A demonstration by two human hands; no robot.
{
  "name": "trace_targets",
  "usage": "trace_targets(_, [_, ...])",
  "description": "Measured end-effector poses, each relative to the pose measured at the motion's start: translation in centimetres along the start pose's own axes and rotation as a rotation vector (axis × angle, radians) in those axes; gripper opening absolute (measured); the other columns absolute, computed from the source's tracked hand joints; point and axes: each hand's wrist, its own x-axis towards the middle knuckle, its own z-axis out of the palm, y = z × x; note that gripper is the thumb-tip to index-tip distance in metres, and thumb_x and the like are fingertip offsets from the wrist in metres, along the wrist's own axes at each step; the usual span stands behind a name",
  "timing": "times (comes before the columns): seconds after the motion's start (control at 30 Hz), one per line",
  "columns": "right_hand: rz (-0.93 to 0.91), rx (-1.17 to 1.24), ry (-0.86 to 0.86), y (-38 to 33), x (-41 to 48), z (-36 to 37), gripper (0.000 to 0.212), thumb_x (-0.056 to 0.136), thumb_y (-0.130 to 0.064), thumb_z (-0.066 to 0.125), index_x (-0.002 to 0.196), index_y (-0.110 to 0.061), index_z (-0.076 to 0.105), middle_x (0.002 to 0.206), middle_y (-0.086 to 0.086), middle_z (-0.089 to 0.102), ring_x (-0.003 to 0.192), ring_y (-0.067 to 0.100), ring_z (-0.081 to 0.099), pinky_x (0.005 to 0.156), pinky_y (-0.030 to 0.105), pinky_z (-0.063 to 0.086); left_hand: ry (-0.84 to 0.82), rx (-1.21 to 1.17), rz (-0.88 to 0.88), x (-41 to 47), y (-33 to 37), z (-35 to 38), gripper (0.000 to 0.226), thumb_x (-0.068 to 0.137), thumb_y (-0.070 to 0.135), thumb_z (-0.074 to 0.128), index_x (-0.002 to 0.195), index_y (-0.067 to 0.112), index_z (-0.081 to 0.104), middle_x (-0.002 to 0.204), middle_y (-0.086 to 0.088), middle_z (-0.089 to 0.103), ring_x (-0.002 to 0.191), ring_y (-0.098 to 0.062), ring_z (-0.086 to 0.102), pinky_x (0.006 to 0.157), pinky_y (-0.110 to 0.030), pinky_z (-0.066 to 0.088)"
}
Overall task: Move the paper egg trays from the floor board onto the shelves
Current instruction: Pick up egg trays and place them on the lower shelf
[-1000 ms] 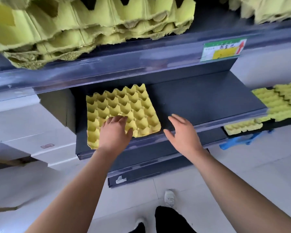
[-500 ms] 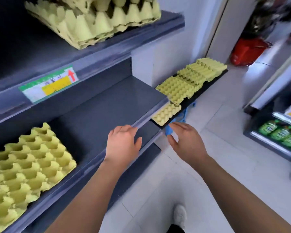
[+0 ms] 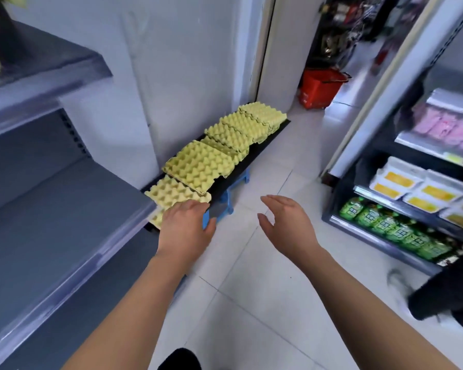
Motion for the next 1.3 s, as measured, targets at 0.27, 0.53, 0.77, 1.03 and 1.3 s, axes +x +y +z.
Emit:
trace_targets(0.27, [0.060, -0.033, -0.020, 9.1, 12.1, 1.0, 0.039, 0.090, -0.024, 0.059, 0.126, -0.010, 0.059, 0.126, 0.007, 0.062, 0.118, 0.026, 0.054, 0.103, 0.033, 0.037, -0.011, -0.005, 0.018, 14.0, 3.2, 5.7, 0.035, 0.088, 0.033, 0.062, 0.116, 0.013, 0.066, 0.111, -0.007, 0.066, 0.104, -0.031, 0.058, 0.089, -0.039, 0.043])
trace_targets(0.53, [0.142, -0.012, -0.033, 16.4, 27.2, 1.1, 0.038, 0.089, -0.022, 0.060, 0.124, -0.009, 0.060, 0.123, 0.007, 0.063, 0.116, 0.027, 0.055, 0.099, 0.032, 0.039, -0.052, -0.012, 0.027, 31.6, 5.4, 9.8, 0.031, 0.089, 0.034, 0.059, 0.111, 0.013, 0.067, 0.105, -0.005, 0.066, 0.099, -0.027, 0.058, 0.083, -0.036, 0.043])
trace_targets(0.77, [0.172, -0.010, -0.026, 23.6, 38.8, 1.2, 0.037, 0.089, -0.022, 0.059, 0.125, -0.009, 0.060, 0.124, 0.007, 0.062, 0.116, 0.026, 0.055, 0.098, 0.033, 0.040, -0.114, -0.012, 0.048, 45.1, 8.1, 14.0, 0.033, 0.088, 0.035, 0.059, 0.114, 0.015, 0.066, 0.107, -0.004, 0.067, 0.100, -0.027, 0.059, 0.083, -0.039, 0.047])
trace_targets(1.03, [0.123, 0.013, -0.092, 34.8, 52.3, 3.7, 0.039, 0.091, -0.022, 0.057, 0.127, -0.008, 0.057, 0.127, 0.008, 0.060, 0.120, 0.026, 0.052, 0.104, 0.034, 0.035, -0.153, 0.006, -0.047, 58.7, 11.8, 21.7, 0.042, 0.091, 0.038, 0.055, 0.127, 0.017, 0.059, 0.119, -0.004, 0.062, 0.110, -0.027, 0.056, 0.089, -0.039, 0.045])
trace_targets(1.3, [0.057, 0.047, -0.237, 45.7, 67.3, 6.6, 0.041, 0.093, -0.024, 0.054, 0.131, -0.009, 0.054, 0.131, 0.008, 0.057, 0.124, 0.024, 0.049, 0.105, 0.033, 0.033, -0.225, -0.005, -0.247, 72.3, 15.7, 29.4, 0.046, 0.092, 0.039, 0.053, 0.133, 0.018, 0.053, 0.124, -0.004, 0.060, 0.114, -0.027, 0.054, 0.093, -0.039, 0.044])
